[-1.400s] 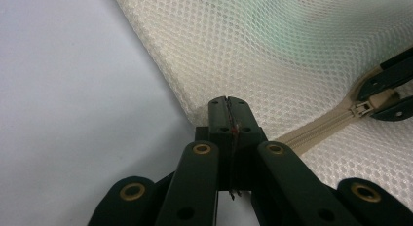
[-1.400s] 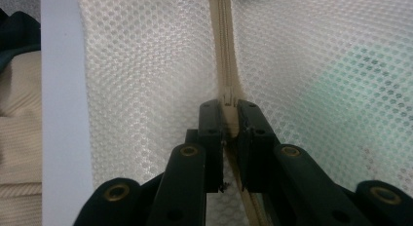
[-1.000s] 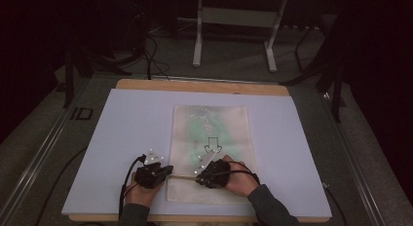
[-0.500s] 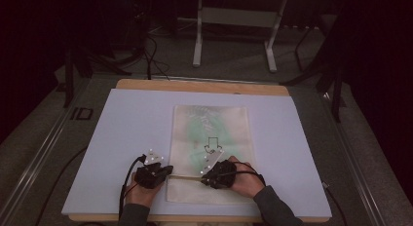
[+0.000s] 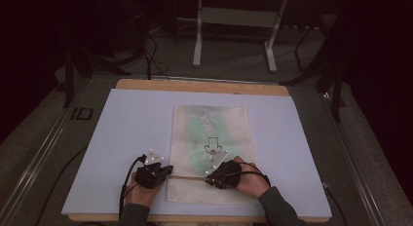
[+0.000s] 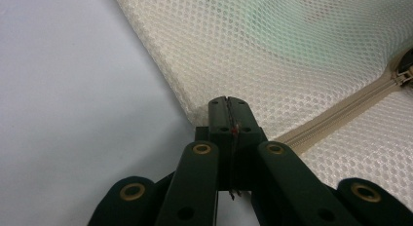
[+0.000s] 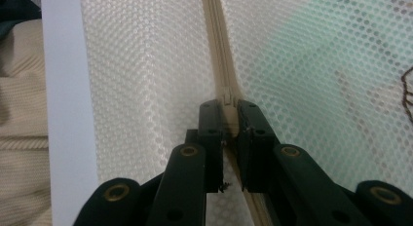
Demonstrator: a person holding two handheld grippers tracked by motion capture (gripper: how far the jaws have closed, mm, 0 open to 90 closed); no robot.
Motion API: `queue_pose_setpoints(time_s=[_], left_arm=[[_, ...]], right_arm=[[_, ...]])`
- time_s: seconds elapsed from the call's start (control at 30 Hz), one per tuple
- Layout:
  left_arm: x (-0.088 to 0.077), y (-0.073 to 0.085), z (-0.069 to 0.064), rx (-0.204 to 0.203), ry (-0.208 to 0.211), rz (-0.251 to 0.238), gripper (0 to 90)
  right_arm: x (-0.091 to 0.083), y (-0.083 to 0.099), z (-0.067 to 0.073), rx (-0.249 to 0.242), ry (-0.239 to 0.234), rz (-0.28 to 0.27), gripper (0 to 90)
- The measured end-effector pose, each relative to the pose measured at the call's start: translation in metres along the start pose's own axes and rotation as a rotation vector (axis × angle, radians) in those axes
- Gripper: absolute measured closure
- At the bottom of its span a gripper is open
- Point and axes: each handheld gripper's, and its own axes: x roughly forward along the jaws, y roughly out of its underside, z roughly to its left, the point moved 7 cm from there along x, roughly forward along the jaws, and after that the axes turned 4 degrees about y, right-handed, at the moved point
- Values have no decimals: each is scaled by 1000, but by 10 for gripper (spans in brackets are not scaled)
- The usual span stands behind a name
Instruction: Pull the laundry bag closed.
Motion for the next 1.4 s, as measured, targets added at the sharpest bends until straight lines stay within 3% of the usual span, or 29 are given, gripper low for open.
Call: queue_pose_setpoints(time_s=[1.4], left_arm=[[0, 0, 0, -1, -1, 1, 895]], right_arm=[[-13, 17, -4, 21, 3, 4, 821]])
